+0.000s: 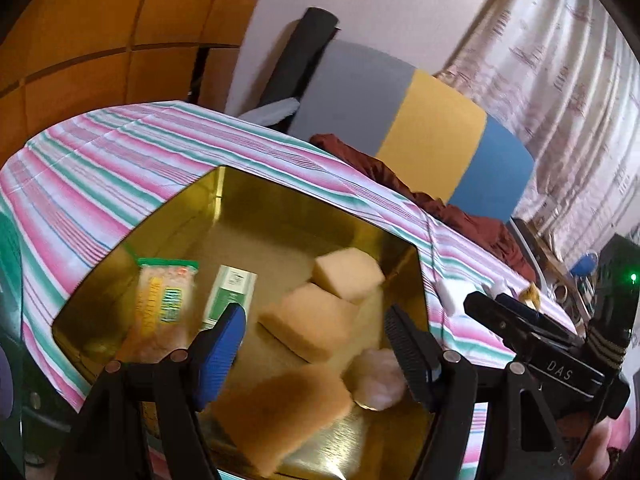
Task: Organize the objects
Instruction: 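Move the right tool to the beige printed box and grasp it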
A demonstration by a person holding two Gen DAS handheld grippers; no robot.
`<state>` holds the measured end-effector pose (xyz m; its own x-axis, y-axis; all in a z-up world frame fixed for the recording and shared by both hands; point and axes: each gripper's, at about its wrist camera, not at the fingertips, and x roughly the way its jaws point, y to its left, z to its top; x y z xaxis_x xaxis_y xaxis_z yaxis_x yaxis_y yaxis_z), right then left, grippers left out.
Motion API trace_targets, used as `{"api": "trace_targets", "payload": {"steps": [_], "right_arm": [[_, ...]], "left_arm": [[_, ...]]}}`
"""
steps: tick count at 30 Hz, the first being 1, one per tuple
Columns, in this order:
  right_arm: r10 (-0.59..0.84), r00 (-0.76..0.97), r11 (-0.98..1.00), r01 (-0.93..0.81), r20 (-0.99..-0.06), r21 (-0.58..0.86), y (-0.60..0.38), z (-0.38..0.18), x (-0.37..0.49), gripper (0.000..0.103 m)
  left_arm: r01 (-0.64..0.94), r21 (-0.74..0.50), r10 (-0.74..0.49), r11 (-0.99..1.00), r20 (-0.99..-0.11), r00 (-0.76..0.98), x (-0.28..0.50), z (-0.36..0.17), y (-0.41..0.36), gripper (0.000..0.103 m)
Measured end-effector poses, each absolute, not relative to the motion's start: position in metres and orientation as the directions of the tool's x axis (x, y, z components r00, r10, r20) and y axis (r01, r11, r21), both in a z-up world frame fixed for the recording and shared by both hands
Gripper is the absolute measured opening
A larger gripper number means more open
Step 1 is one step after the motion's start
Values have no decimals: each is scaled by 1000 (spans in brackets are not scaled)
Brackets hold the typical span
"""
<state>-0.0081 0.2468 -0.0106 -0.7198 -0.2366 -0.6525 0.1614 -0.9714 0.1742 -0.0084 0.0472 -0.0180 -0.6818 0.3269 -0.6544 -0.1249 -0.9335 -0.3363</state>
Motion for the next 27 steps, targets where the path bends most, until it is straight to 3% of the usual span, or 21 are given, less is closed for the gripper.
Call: {"api": "trace_targets", "payload": {"steps": [15, 27], "right_arm": [[-102, -688, -993, 32, -719, 110, 329, -26, 34, 89], [102, -634, -984, -178, -766, 15, 455, -44, 69, 89]], "left_arm": [[-377, -287, 464, -881, -678, -570, 24, -15, 137, 74], [-549, -252, 531, -797, -726, -438, 54, -29, 208, 74]]}}
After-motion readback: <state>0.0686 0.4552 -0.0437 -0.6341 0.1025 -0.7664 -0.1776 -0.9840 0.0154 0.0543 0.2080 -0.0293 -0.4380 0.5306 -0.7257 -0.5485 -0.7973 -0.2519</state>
